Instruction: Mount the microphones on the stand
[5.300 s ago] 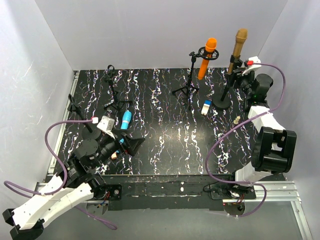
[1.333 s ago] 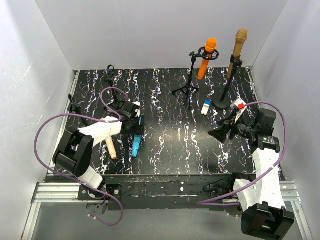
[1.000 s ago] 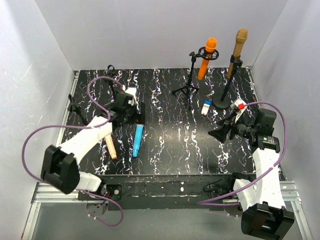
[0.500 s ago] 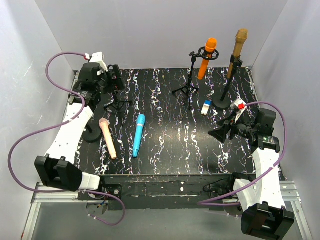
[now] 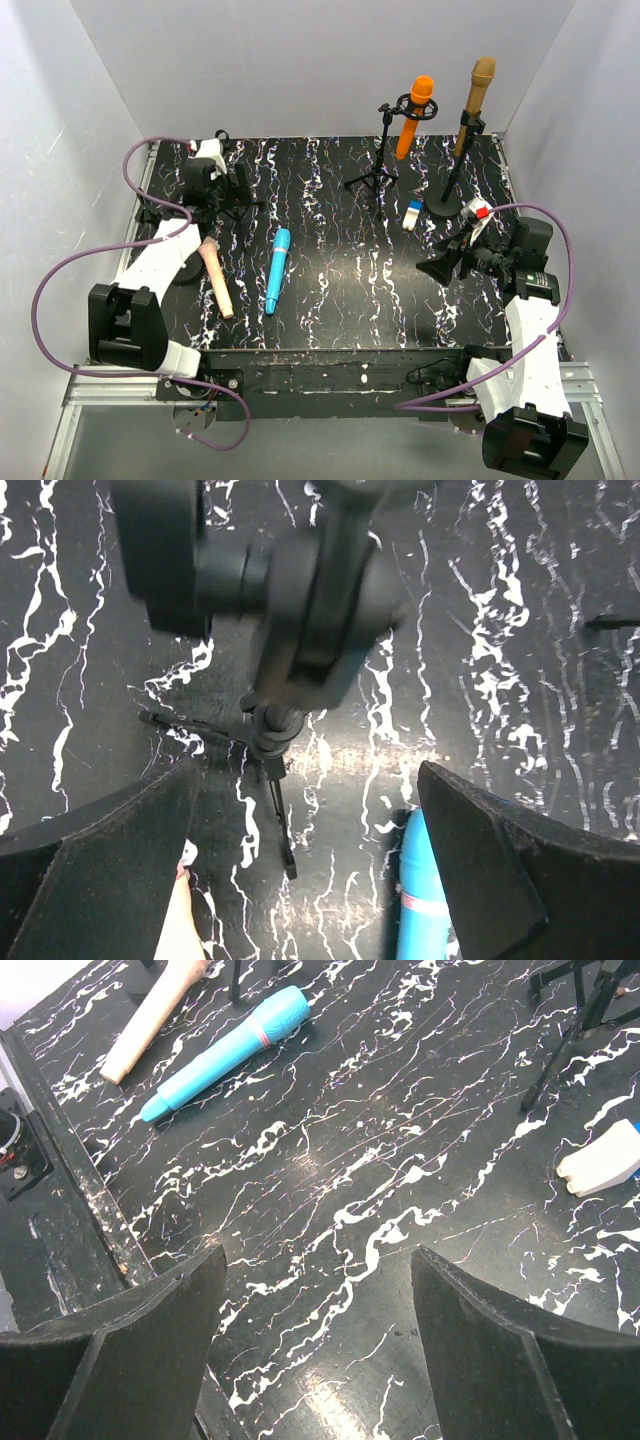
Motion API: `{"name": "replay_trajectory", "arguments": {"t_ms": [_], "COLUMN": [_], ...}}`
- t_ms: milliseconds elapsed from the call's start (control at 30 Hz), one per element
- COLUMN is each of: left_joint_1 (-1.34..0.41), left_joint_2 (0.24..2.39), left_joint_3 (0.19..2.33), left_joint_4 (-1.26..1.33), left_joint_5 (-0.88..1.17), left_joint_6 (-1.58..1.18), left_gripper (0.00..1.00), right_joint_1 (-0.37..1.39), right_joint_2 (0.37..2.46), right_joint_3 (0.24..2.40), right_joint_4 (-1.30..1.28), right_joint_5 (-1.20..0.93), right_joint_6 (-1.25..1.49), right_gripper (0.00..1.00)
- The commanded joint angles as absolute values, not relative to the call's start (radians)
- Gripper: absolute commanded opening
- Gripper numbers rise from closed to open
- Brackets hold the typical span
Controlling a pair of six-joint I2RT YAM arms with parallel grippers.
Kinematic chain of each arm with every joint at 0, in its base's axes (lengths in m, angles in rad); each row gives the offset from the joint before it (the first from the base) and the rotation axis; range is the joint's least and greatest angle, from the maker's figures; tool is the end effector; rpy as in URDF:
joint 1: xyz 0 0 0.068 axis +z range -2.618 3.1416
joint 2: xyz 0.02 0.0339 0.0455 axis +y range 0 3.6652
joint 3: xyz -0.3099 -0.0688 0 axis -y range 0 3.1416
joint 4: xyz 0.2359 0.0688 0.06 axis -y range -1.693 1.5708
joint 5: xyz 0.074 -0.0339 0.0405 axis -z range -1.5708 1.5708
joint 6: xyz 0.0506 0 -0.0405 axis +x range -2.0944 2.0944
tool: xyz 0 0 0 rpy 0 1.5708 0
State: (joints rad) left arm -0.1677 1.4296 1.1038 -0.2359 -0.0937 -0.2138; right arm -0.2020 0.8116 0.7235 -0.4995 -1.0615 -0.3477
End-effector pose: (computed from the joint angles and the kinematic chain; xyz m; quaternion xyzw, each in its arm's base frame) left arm 0.3206 -0.0495 0.3354 -0.0428 0.8737 -0.0513 0.4819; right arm 0.1353 0.0174 0.3226 -0.2936 0.7409 0.3190 0.5129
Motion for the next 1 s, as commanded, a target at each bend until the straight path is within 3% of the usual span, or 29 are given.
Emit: {"name": "replay_trajectory", "arguments": {"t_ms": [0,133,533,633,700,767,867,967], "left_joint_1": [-0.149,-0.147,-0.146,-0.146,-0.146,-0.146,-0.146,-0.146], "left_joint_2": [1.414,1.431,1.479,1.491,1.499,1.503,1.512,1.514], "left_joint_3": [0.976,0.881,0.907,0.914,0.922,0.930,0.963,1.011], "left_joint_4": [0.107,0.319,0.410,0.405,0.406,0.414,0.411,0.410], "left_joint_5": [-0.065,-0.048,-0.034,-0.031,-0.025,-0.021,0.000,0.066], "left_joint_6": [-0.160,-0.104,-0.081,-0.071,-0.060,-0.052,-0.026,-0.008], "left_gripper": [0.90,0.87,0.69,0.52,0.26,0.15,0.03,0.00], "right_joint_1": [-0.206,-0.206,-0.206,-0.206,-0.206,-0.206,-0.207,-0.207], "right_joint_2": [0.813,0.815,0.816,0.816,0.818,0.819,0.819,0.821], "right_joint_3": [0.753,0.752,0.753,0.752,0.752,0.752,0.752,0.752], "right_joint_4": [-0.499,-0.500,-0.495,-0.495,-0.495,-0.495,-0.494,-0.494], "right_joint_5": [-1.081,-1.085,-1.083,-1.085,-1.083,-1.080,-1.077,-1.077], "right_joint_6": [-0.362,-0.362,-0.362,-0.362,-0.361,-0.362,-0.362,-0.362], "right_gripper": [0.81,0.82,0.82,0.82,0.82,0.82,0.82,0.82]}}
